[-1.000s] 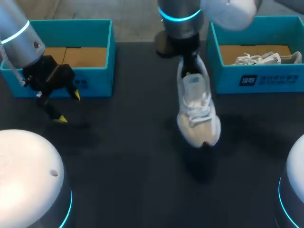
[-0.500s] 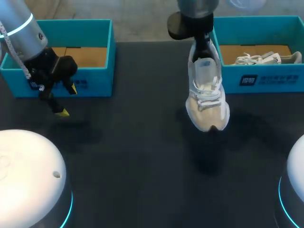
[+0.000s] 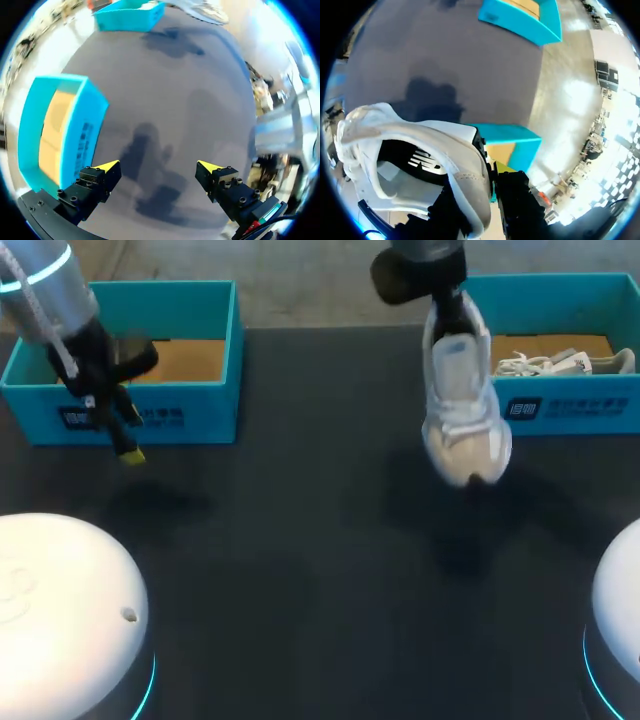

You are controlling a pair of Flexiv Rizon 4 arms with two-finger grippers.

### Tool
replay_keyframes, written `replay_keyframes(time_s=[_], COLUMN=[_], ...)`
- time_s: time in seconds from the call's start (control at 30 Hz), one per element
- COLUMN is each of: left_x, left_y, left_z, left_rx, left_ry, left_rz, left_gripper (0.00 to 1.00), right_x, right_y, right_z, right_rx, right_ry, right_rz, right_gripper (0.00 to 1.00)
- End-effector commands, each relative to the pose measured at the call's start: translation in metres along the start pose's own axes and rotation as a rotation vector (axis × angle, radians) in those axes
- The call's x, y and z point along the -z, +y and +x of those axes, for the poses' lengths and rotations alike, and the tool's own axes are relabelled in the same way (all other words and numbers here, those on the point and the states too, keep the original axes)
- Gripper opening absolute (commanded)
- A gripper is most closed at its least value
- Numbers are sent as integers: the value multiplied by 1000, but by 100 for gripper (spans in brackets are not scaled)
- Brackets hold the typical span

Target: Take the shoe out of the shoebox, open the shoe tongue, remove and reinsert the insole, then place the shoe into the shoebox

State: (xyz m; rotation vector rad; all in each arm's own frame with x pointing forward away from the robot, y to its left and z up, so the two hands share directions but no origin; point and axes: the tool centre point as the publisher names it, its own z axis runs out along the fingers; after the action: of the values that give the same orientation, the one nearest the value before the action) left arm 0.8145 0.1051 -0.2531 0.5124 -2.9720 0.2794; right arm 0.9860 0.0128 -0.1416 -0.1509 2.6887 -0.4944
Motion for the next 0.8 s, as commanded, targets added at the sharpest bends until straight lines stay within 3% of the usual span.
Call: replay_keyframes(time_s=[0.03, 0.4, 0.8], left_x=[10, 23, 26], left_y=[4, 24, 25], left_z=[-20, -52, -55], left_rx=[495, 827, 859], left_ry=[49, 65, 42], left_rz=[-65, -29, -22], left_gripper=[100, 100, 100], right_x=[-1, -31, -31], right_y=[-21, -73, -73], right_z=[-31, -88, -88], right_rx=[9, 26, 26], right_ry=[7, 31, 31], right_rz=[-7, -74, -74], right_gripper=[0, 0, 0])
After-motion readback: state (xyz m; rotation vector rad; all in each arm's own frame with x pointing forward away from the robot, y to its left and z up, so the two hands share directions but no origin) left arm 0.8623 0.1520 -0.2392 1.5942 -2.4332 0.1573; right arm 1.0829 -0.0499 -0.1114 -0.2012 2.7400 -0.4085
